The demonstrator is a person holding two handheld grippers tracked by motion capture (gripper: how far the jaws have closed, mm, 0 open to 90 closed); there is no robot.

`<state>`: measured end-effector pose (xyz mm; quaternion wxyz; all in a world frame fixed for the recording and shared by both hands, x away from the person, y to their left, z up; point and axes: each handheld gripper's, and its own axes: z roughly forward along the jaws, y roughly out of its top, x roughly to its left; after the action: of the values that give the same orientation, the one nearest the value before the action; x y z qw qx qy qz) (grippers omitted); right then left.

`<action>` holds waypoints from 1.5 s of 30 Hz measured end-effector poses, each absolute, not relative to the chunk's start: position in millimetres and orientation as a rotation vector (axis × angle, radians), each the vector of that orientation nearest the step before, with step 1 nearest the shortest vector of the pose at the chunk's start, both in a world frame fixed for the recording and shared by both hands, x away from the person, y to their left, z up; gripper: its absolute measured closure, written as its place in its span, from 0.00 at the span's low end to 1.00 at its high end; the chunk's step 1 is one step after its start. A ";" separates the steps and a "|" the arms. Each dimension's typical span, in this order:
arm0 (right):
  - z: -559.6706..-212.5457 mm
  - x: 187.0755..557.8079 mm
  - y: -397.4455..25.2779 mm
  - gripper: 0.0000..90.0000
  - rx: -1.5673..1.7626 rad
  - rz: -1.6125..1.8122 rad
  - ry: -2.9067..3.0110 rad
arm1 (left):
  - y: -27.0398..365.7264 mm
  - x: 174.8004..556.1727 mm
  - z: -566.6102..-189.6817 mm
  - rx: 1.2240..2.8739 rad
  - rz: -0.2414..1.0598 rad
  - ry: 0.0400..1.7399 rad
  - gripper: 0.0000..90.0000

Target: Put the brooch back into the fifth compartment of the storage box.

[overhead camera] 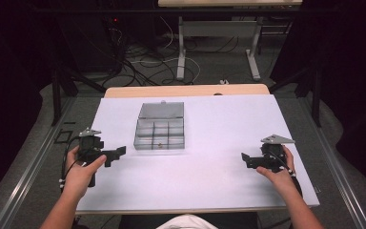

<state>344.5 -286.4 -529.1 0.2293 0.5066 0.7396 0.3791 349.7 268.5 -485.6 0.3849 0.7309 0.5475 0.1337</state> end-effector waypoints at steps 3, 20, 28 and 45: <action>-529.1 344.7 -286.6 0.00 1.387 1.041 2.037 | 276.1 347.4 -490.2 1.843 0.342 1.400 0.02; -530.4 344.9 -286.2 0.00 1.397 1.039 2.042 | 293.8 337.0 -530.2 1.877 0.410 1.404 0.00; -530.7 345.1 -286.0 0.00 1.388 1.038 2.044 | 300.0 334.5 -544.9 1.867 0.381 1.412 0.01; -532.1 345.9 -283.7 0.00 1.381 1.028 2.055 | 292.4 333.6 -559.9 1.888 0.363 1.425 0.01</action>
<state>345.9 -283.7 -532.1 0.2284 0.5014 0.7463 0.3735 333.6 292.4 -559.9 0.3657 0.7343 0.5541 0.1414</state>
